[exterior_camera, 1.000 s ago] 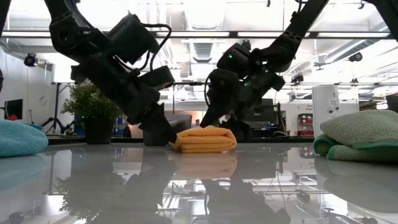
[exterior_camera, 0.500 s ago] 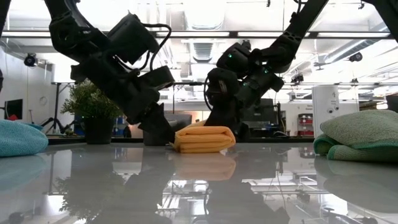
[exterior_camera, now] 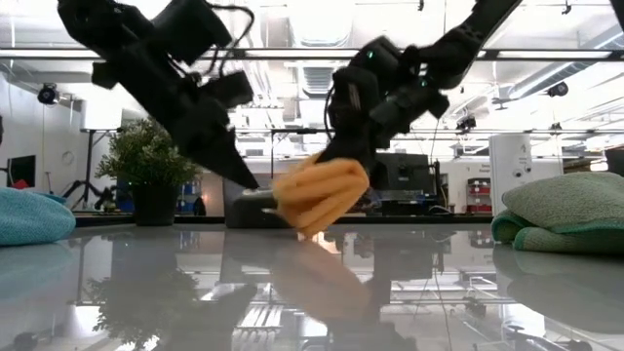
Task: Fold microfiber towels
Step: Put the yellow folded towel into the bin
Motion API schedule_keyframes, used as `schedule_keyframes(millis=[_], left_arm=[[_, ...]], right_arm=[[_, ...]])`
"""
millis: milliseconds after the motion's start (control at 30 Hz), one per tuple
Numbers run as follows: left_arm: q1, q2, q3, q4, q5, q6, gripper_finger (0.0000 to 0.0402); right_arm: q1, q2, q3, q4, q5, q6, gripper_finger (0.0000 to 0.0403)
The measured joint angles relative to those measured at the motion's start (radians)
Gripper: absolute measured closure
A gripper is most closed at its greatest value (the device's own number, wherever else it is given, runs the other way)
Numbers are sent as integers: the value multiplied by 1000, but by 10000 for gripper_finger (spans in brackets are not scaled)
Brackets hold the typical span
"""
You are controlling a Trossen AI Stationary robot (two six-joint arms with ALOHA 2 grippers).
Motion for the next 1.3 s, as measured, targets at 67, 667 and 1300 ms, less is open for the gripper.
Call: schedule_keyframes(millis=[67, 667, 1300], left_arm=[[0, -50, 0, -31, -14, 30, 382], [0, -493, -2, -36, -280, 317, 382], [0, -589, -20, -127, -533, 319, 382]], right_arm=[[0, -31, 4, -4, 1, 5, 389], [-69, -21, 311, -14, 2, -27, 390], [-248, 413, 757, -41, -71, 30, 390]])
